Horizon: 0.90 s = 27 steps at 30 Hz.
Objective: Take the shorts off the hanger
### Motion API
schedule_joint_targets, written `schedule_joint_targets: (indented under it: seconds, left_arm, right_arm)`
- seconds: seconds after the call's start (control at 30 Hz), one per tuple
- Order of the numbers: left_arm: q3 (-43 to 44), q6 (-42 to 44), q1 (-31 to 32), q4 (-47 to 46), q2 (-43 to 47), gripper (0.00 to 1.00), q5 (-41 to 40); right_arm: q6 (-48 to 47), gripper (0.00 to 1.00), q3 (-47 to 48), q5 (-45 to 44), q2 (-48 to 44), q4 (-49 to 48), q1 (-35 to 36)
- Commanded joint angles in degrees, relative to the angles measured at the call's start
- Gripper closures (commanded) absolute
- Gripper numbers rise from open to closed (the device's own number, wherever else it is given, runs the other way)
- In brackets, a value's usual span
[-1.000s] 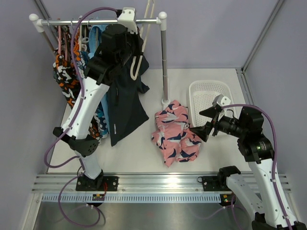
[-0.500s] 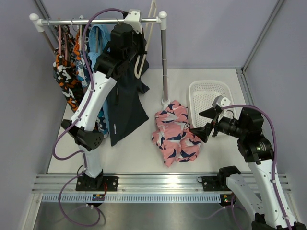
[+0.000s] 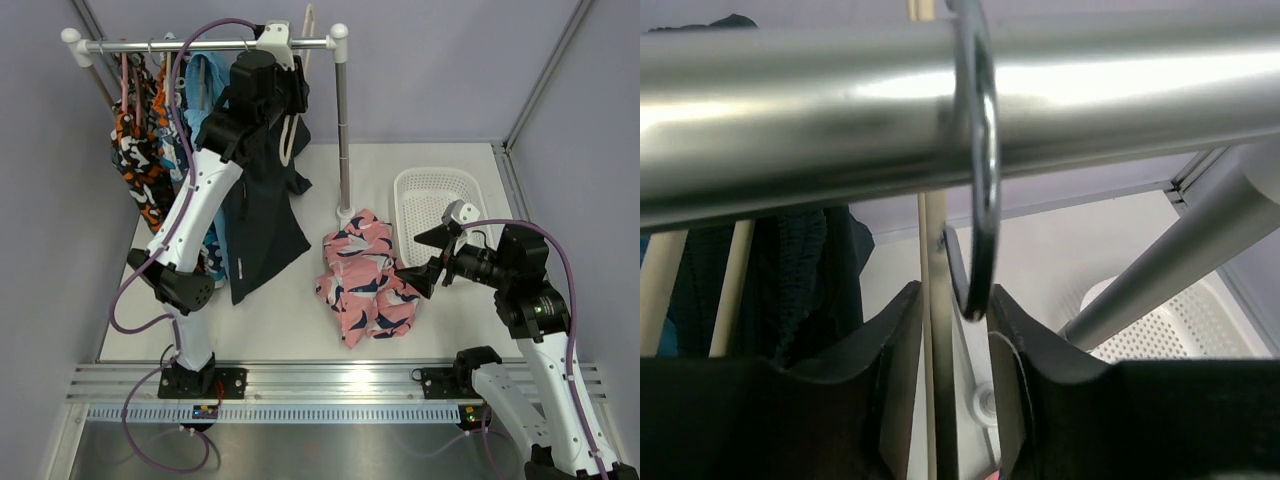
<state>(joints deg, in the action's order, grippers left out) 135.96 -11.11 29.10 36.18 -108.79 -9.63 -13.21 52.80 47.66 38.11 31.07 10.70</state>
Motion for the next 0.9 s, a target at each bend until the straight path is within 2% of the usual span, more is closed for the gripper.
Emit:
schedule_joint_targets:
  seconds: [0.0, 0.27, 0.4, 0.73, 0.77, 0.87]
  left_arm:
    - [-1.48, -0.40, -0.36, -3.05, 3.58, 0.64, 1.19]
    - [-8.42, -0.40, -0.27, -4.81, 9.03, 0.48, 2.68]
    - [-11.06, 0.04, 0.34, -6.21, 12.46, 0.33, 3.30]
    - [-16.95, 1.44, 2.62, -4.37, 22.21, 0.07, 2.95]
    - [-17.48, 1.71, 2.89, -4.19, 23.79, 0.01, 3.04]
    - [-20.20, 2.15, 3.68, -4.02, 26.43, 0.01, 3.82]
  right_arm:
    - [0.03, 0.01, -0.06, 1.12, 0.12, -2.07, -0.42]
    - [-0.23, 0.00, -0.24, 1.21, 0.74, -2.15, -0.42]
    - [-0.41, 0.01, -0.32, 1.30, 1.09, -2.07, -0.42]
    - [-0.85, 0.01, -0.41, 1.03, 1.36, -2.06, -0.41]
    - [-0.94, 0.01, -0.41, 0.68, 1.27, -1.98, -0.42]
    - [-1.02, 0.01, -0.50, -0.46, 1.00, -2.24, -0.42]
